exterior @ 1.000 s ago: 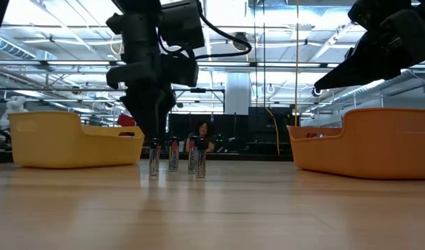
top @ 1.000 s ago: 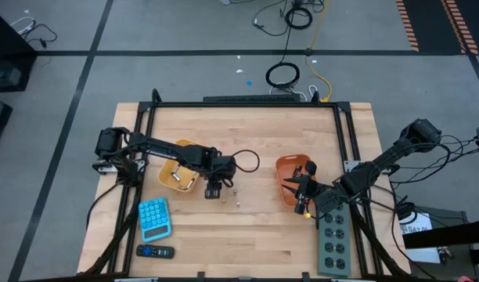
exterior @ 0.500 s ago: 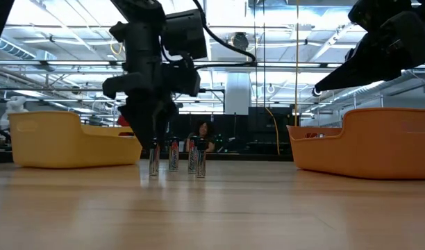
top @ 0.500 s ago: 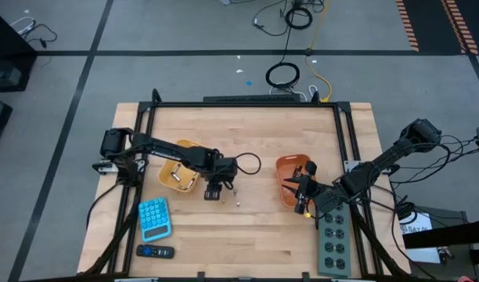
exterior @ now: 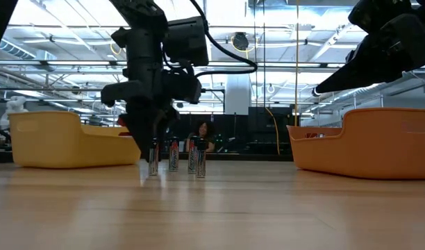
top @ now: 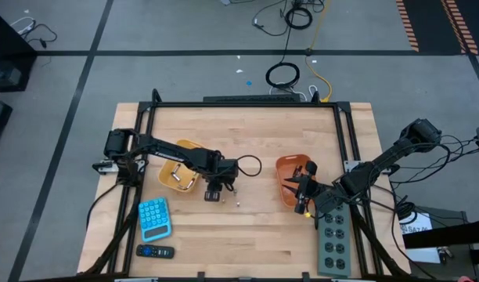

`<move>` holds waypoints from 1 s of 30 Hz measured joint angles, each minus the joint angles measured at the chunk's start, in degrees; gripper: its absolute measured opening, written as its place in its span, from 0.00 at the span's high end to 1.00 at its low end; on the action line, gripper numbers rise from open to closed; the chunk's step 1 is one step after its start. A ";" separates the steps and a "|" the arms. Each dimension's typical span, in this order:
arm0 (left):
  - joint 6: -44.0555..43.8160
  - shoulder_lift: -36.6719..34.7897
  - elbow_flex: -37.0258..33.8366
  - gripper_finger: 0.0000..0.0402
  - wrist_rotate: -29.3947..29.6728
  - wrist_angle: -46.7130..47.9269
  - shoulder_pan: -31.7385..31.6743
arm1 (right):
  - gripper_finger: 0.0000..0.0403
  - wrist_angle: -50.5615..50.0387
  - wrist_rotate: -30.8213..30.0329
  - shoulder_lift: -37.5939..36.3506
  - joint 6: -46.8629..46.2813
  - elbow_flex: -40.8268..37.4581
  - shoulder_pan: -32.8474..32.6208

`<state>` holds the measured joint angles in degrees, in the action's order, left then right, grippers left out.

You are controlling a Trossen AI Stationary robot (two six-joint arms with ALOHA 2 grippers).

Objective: Sort batteries
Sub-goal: Put the silver battery into the yellow bin

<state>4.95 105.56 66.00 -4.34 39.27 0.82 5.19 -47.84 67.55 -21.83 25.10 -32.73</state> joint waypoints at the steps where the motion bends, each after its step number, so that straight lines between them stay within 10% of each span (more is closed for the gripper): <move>1: -0.02 0.00 0.00 0.71 0.00 0.03 0.00 | 0.80 0.01 0.01 0.00 0.01 0.00 0.00; 9: 0.42 0.00 0.02 0.85 0.00 0.13 0.00 | 0.80 0.02 0.01 0.00 0.01 0.00 0.00; 30: -6.23 -7.09 1.66 0.85 7.23 13.29 0.65 | 0.80 -0.35 -0.04 0.00 0.06 0.00 0.00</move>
<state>-1.28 98.47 67.66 2.89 52.55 1.47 4.84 -47.89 67.55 -21.78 25.10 -32.73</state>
